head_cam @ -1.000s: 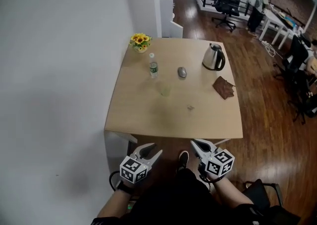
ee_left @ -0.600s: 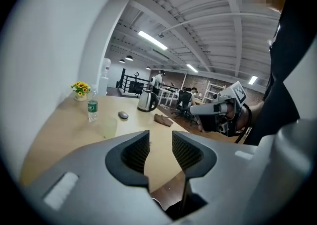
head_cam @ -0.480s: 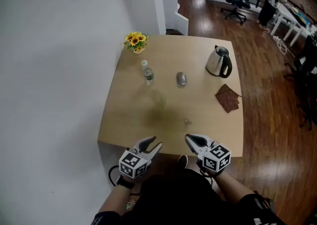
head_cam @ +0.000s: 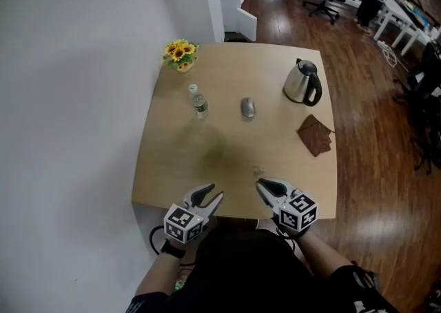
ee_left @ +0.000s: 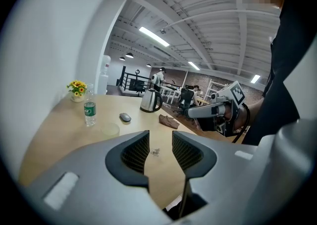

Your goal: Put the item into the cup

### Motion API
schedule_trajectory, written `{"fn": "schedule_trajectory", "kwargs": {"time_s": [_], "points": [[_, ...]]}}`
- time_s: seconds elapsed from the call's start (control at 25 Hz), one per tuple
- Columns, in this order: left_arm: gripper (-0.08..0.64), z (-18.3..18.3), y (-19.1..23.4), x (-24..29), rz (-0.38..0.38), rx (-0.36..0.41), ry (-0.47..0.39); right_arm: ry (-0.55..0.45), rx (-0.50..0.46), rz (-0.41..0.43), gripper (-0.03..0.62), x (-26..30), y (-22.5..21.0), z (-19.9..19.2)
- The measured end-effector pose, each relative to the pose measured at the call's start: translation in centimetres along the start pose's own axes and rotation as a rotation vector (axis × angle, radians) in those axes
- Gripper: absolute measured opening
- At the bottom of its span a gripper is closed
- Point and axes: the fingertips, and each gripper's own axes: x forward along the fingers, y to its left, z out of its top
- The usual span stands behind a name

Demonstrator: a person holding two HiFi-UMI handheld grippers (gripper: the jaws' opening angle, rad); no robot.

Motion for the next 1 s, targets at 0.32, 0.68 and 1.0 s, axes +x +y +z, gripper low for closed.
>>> {"fn": "schedule_trajectory", "kwargs": {"time_s": [0.32,0.68,1.0], "points": [[0.138,0.3,2.2,2.2,-0.046,0.039,0.022,0.114,-0.029,-0.106,0.097,2.4,-4.5,-2.2],[0.138,-1.7,4.4,4.2,-0.058,0.058,0.088,0.413,-0.189,-0.195,0.118,7.2,-10.7,-9.1],[0.138,-2.3,5.4,4.9,-0.064,0.026,0.1,0.595,-0.185,-0.232,0.12,9.1,-14.2,-14.3]]}}
